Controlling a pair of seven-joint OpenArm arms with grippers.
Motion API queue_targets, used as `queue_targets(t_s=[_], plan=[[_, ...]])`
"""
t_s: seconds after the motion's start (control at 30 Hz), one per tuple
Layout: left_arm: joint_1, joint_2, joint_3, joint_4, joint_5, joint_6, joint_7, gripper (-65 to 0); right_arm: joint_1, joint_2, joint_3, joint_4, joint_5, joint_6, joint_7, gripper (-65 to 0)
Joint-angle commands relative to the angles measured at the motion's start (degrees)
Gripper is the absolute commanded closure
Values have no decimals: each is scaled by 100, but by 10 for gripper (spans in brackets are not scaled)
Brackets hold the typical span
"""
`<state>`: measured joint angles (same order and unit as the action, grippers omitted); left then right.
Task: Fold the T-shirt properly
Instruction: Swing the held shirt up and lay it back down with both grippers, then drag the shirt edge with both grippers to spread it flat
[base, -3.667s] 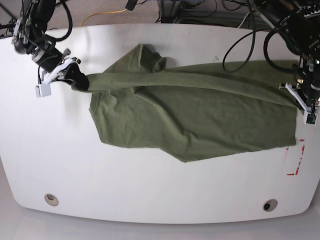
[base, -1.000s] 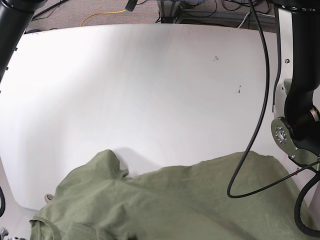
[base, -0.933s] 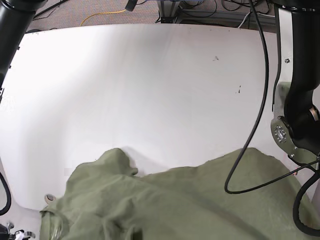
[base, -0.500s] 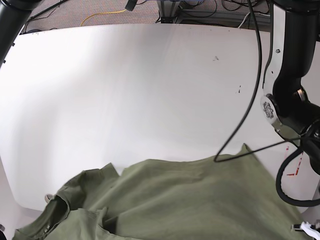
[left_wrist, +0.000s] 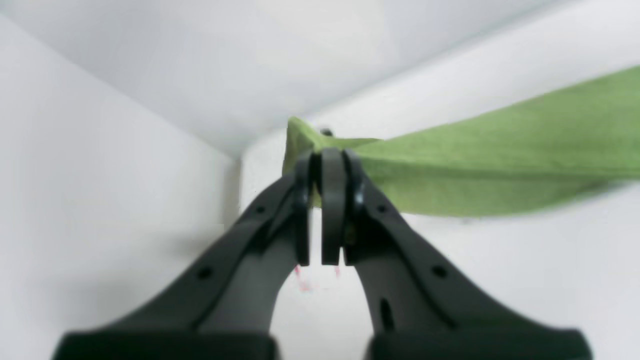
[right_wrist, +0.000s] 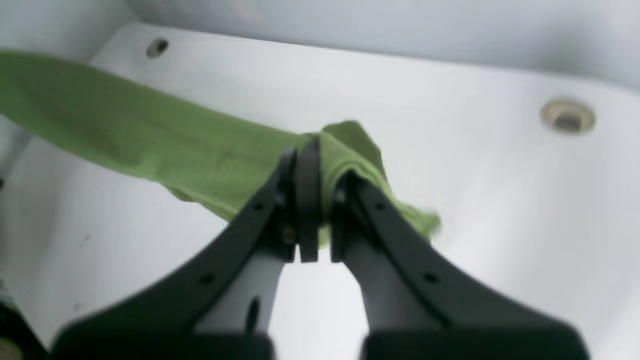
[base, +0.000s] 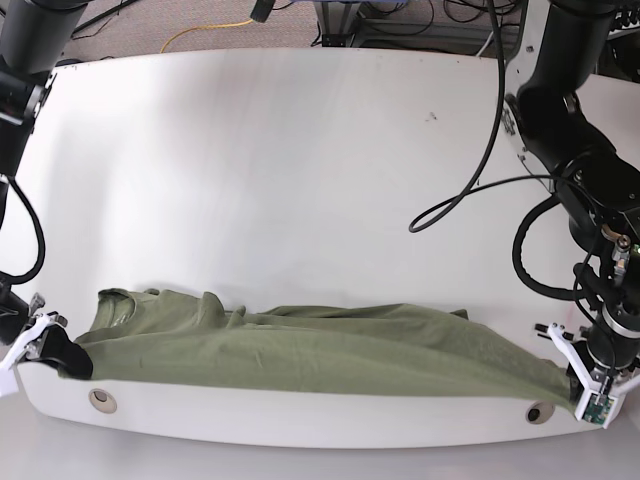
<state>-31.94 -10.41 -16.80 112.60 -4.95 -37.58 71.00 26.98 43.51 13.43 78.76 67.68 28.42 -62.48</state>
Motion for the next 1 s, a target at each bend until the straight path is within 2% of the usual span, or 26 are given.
queue_targets(t_s=[0.0, 0.13, 0.27, 0.7, 0.97], plan=[[219, -53, 5, 165, -10, -61, -124, 0, -285, -39, 314, 295, 14, 10, 134, 0], [975, -27, -136, 235, -10, -242, -124, 0, -1103, -197, 639, 621, 14, 10, 134, 0], [1722, 255, -522, 270, -10, -242, -124, 0, -1982, -469, 973, 937, 14, 10, 125, 0], [3797, 387, -1050, 279, -10, -242, -124, 0, -4092, -1234, 1518, 1737, 14, 10, 81, 0], [4535, 378, -1595, 270, -2, -242, -142, 0, -4733, -1340, 1615, 1966, 14, -34, 81, 0]])
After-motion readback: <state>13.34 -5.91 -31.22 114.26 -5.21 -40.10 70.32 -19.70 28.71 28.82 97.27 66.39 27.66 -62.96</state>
